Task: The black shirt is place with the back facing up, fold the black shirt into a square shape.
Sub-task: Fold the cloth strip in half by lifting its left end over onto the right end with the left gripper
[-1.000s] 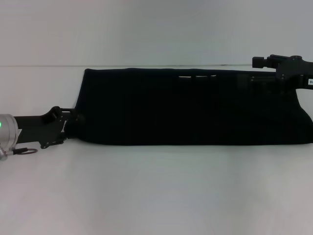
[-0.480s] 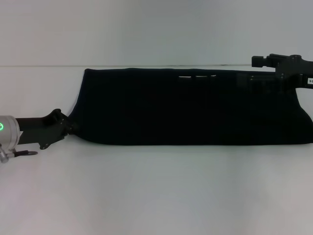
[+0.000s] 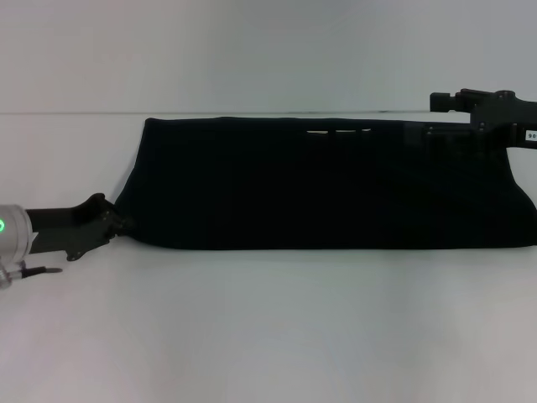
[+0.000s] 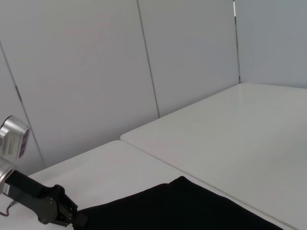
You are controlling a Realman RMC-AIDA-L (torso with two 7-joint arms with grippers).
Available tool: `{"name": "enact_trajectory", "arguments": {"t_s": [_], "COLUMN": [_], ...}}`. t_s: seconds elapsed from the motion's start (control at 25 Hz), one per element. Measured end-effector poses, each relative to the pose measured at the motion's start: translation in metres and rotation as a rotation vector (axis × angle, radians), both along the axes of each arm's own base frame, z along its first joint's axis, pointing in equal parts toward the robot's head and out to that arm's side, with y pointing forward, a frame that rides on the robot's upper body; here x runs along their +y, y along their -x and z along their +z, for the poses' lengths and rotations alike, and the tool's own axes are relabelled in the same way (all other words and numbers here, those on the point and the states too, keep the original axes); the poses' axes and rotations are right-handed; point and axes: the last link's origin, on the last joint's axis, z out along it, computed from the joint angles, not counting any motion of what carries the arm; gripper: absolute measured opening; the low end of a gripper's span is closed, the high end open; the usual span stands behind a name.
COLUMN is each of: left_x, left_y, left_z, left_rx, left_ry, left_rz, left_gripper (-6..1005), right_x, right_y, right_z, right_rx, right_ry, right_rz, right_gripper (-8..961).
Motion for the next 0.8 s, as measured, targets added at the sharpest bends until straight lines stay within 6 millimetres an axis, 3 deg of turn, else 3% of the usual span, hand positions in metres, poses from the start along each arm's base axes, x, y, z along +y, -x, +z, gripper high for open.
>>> {"name": "enact_trajectory", "arguments": {"t_s": [0.8], "left_x": [-0.022], "left_y": [0.014], "left_z": [0.008], "left_rx": [-0.037], "left_ry": [-0.023], "left_rz": [-0.037], "left_gripper": [143], "right_x": [-0.002], "right_y": [0.001], "right_z": [-0.004], "right_rx": [0.012], "right_ry": [0.013], "right_rz": [0.0], "right_gripper": [901]}}
